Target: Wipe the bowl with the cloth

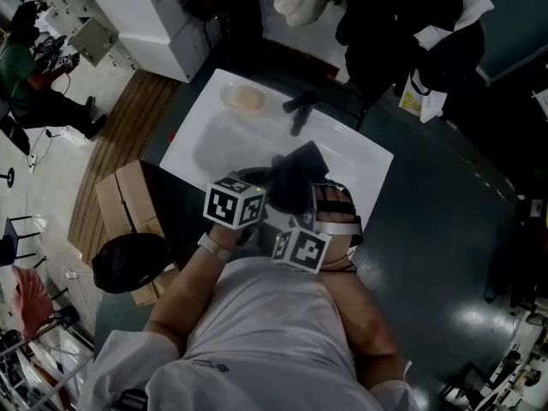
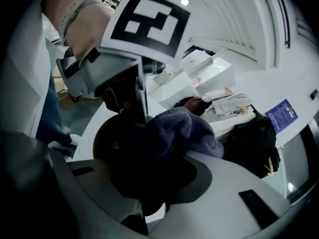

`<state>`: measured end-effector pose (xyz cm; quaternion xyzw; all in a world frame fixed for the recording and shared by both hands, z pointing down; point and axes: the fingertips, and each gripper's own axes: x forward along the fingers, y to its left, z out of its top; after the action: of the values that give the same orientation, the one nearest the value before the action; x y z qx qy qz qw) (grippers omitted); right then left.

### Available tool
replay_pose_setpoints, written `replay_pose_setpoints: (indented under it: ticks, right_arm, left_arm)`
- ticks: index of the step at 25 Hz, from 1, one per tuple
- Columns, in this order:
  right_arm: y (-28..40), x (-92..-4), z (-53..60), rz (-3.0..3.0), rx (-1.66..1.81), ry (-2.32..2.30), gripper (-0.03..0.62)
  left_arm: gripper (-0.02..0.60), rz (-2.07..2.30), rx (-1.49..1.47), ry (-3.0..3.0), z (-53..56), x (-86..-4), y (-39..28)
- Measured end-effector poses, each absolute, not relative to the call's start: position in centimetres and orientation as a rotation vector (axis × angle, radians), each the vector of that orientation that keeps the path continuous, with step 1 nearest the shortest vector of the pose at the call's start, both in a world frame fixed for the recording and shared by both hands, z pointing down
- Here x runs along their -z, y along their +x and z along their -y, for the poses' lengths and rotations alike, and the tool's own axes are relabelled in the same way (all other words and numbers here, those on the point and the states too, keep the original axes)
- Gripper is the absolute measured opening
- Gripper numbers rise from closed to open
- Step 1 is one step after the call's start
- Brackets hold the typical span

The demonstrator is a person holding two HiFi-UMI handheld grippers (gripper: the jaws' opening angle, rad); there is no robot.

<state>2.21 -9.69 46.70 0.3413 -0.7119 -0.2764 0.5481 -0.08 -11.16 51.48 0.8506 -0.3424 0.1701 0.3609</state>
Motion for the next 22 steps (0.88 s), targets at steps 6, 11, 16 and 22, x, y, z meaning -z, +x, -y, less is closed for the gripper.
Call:
replay_pose_setpoints:
  ticks: [6,11,16,22]
  right_arm:
    - [5.1,-42.5,10.7,1.819,0.562,1.054,0.074]
    - [8.7,-41.2,11.2,1.999,0.321,1.250,0.074]
    - [11.3,-40.6,10.5,2.181,0.093,1.402,0.074]
    - [12.7,-40.3,9.1,2.267,-0.022,1.523,0.074]
  left_arm:
    - [0.020,0.892,-0.434,2.203,11.2,-51.3,-0.2]
    - [0.020,0.910,-0.373,2.210,11.4,-50.6,-1.0]
    - [0.020,0.947,-0.298,2.258,11.5,-48.7,-1.6]
    - [0.020,0.938,-0.193,2.338,11.2,-45.9,-1.7]
